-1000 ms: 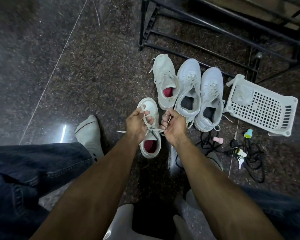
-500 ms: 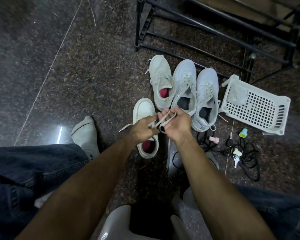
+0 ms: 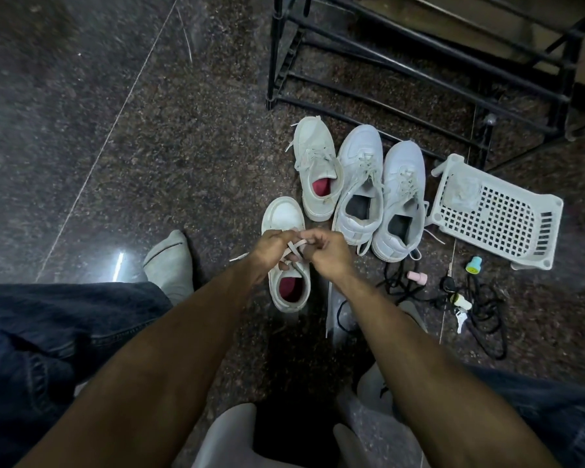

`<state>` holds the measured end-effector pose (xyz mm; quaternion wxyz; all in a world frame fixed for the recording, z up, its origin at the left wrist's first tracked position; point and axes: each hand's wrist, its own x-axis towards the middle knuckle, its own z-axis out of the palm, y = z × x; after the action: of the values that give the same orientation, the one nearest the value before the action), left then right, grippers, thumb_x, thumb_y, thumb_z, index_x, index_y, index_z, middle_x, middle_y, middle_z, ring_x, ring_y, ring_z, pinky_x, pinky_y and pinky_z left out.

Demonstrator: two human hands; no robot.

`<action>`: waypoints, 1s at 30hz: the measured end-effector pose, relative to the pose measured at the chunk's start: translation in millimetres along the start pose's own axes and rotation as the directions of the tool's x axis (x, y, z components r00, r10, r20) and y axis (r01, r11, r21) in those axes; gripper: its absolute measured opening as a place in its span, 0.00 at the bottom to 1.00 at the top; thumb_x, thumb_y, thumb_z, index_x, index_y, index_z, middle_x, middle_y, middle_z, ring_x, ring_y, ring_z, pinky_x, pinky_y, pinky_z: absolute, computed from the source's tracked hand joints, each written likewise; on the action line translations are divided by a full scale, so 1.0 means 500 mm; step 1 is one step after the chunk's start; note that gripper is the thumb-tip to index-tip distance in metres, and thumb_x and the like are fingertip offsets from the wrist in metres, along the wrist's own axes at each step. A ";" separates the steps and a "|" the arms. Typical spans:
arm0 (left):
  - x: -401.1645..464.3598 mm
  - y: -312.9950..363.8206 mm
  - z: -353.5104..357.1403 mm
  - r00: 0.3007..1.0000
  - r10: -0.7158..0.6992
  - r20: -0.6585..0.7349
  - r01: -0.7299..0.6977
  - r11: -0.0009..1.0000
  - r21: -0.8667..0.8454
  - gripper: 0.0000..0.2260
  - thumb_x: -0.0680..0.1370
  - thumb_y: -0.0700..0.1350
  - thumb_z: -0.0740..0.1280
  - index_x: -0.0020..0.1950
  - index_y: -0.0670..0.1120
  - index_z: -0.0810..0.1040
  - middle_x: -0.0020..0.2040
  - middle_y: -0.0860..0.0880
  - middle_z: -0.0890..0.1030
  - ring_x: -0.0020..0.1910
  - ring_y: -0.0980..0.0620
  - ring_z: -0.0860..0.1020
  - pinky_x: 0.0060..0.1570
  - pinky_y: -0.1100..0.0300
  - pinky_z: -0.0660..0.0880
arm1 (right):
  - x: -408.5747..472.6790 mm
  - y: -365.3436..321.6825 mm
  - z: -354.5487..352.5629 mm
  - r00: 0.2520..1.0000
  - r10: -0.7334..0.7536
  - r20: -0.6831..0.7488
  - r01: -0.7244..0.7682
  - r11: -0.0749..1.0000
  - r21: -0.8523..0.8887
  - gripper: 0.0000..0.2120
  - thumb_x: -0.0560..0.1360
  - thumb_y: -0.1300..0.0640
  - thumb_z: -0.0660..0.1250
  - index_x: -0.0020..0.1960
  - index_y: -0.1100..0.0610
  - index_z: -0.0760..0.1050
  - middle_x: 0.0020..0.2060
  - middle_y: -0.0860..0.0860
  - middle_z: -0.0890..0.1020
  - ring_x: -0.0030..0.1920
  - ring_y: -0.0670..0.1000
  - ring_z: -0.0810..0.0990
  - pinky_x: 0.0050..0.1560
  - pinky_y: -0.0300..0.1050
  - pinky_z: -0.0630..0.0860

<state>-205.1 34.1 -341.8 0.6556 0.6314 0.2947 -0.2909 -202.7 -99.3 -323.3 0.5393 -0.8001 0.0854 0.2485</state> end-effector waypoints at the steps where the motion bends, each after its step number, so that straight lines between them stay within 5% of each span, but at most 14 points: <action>1: 0.000 0.000 0.001 1.000 -0.001 -0.013 0.001 1.000 -0.005 0.13 0.82 0.47 0.61 0.41 0.44 0.78 0.33 0.46 0.78 0.26 0.55 0.76 0.25 0.63 0.69 | 0.002 0.008 -0.004 1.000 -0.016 -0.024 0.015 1.000 -0.016 0.09 0.73 0.71 0.68 0.48 0.61 0.82 0.39 0.48 0.82 0.37 0.43 0.79 0.40 0.35 0.75; 5: -0.001 -0.003 -0.001 0.998 -0.029 -0.064 0.023 0.996 -0.086 0.17 0.82 0.47 0.61 0.38 0.41 0.79 0.32 0.44 0.78 0.27 0.51 0.75 0.26 0.61 0.73 | 0.000 0.009 -0.033 0.994 0.100 -0.034 -0.097 0.993 0.072 0.11 0.73 0.72 0.67 0.40 0.59 0.81 0.30 0.49 0.82 0.28 0.44 0.78 0.33 0.38 0.78; 9: 0.005 -0.005 -0.004 0.994 -0.057 -0.091 0.039 0.981 -0.190 0.07 0.74 0.43 0.72 0.35 0.48 0.84 0.49 0.51 0.80 0.39 0.50 0.77 0.40 0.54 0.76 | -0.019 0.007 -0.067 0.959 0.209 0.190 -0.209 0.978 -0.021 0.15 0.72 0.74 0.62 0.51 0.60 0.81 0.31 0.51 0.80 0.27 0.47 0.75 0.35 0.43 0.79; 12: -0.001 -0.005 -0.005 0.996 -0.041 -0.073 0.025 0.977 -0.212 0.05 0.74 0.44 0.71 0.47 0.45 0.85 0.56 0.58 0.77 0.41 0.52 0.78 0.43 0.56 0.74 | -0.026 0.012 -0.072 0.924 0.224 0.310 -0.171 0.967 -0.191 0.23 0.71 0.71 0.61 0.57 0.50 0.80 0.27 0.45 0.77 0.29 0.44 0.76 0.39 0.45 0.79; 16: -0.006 -0.007 -0.010 0.998 -0.021 -0.058 0.011 0.986 -0.169 0.08 0.78 0.47 0.67 0.46 0.47 0.85 0.51 0.56 0.79 0.44 0.50 0.79 0.46 0.54 0.76 | -0.029 0.002 -0.050 0.880 0.243 0.409 -0.166 0.963 -0.213 0.27 0.72 0.70 0.59 0.64 0.47 0.75 0.26 0.48 0.77 0.27 0.45 0.74 0.35 0.42 0.75; 21: -0.001 -0.002 -0.009 0.999 -0.010 -0.050 0.003 0.992 -0.128 0.10 0.79 0.48 0.66 0.42 0.50 0.85 0.53 0.52 0.81 0.44 0.50 0.81 0.39 0.58 0.76 | -0.016 0.003 -0.019 0.924 0.109 0.367 -0.029 0.976 -0.218 0.03 0.78 0.52 0.68 0.47 0.51 0.77 0.30 0.50 0.77 0.31 0.48 0.75 0.36 0.46 0.74; 25: -0.002 -0.001 -0.007 0.999 -0.017 -0.048 0.012 0.995 -0.098 0.10 0.79 0.49 0.65 0.49 0.46 0.84 0.45 0.47 0.79 0.40 0.49 0.77 0.38 0.59 0.75 | 0.004 0.005 0.002 0.956 0.120 0.268 -0.062 0.975 -0.215 0.11 0.77 0.60 0.68 0.36 0.55 0.75 0.29 0.51 0.77 0.28 0.49 0.74 0.34 0.46 0.73; 30: -0.013 -0.025 -0.018 0.979 0.149 -0.143 -0.132 0.984 0.121 0.03 0.74 0.38 0.69 0.46 0.44 0.79 0.37 0.49 0.77 0.36 0.52 0.74 0.38 0.60 0.72 | 0.012 0.003 0.013 0.936 0.274 0.222 -0.271 0.962 -0.044 0.08 0.78 0.65 0.64 0.40 0.60 0.74 0.29 0.56 0.75 0.25 0.48 0.71 0.25 0.39 0.67</action>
<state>-218.9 42.7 -345.3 0.6140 0.7065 0.2816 -0.2112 -200.0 -93.4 -329.5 0.5009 -0.7503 0.1319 0.4109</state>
